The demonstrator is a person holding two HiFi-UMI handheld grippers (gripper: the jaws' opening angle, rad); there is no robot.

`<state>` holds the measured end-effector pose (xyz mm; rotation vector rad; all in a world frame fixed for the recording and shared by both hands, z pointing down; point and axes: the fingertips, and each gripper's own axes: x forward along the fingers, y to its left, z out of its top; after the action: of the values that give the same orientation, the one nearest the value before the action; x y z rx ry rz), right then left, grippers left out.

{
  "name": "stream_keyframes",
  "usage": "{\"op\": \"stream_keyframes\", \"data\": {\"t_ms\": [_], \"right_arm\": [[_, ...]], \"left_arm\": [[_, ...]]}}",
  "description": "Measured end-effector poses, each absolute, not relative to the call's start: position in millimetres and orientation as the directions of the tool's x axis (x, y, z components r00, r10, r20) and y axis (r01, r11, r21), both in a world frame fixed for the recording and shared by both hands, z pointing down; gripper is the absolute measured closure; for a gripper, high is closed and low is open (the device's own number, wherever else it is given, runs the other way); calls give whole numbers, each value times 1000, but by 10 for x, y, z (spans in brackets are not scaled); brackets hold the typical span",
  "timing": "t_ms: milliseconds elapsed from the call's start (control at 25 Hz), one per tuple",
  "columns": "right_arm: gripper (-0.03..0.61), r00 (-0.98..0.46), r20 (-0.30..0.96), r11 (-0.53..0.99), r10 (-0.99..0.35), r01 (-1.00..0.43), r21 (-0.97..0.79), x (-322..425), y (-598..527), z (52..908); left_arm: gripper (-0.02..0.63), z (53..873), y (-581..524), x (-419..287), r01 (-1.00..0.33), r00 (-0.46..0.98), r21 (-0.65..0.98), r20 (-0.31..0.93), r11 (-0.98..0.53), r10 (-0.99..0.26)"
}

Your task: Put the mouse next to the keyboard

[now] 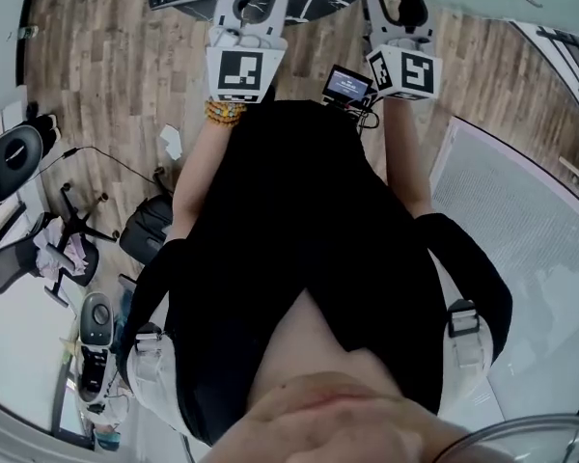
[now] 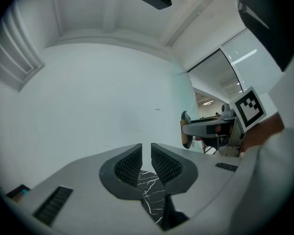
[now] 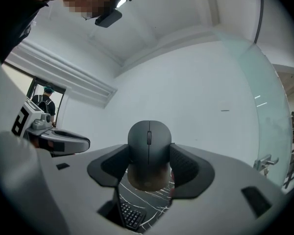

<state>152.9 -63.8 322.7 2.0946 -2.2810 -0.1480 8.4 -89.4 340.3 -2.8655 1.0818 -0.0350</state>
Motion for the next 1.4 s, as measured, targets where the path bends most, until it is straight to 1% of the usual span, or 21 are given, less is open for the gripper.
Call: {"op": "stream_keyframes", "data": {"t_ms": [200,440,720,1000,1400], "right_arm": [[311,-56,-39,52,-998,-994,92,1629,-895,3240],[311,-40,-19,38,-999,-995,90,1945,-1107,3262],[311,-78,-16,77,-997,-995,62,2206,-1618,3246],[311,-92,-9,92,-996,-996,11,2295,-1984,3320],[311,-135,89,132,-987,-990,-46,2294,-2304,3707]], "left_arm": [[552,3419,-1152,153,-633,772,-88,1,-769,-635],[552,3406,-1404,354,-649,758,-80,22,-757,-652],[552,3475,-1728,422,-705,704,-59,63,-706,-708],[552,3615,-1902,441,-723,682,-57,100,-689,-724],[552,3661,-2043,425,-750,647,-78,119,-657,-753]]}}
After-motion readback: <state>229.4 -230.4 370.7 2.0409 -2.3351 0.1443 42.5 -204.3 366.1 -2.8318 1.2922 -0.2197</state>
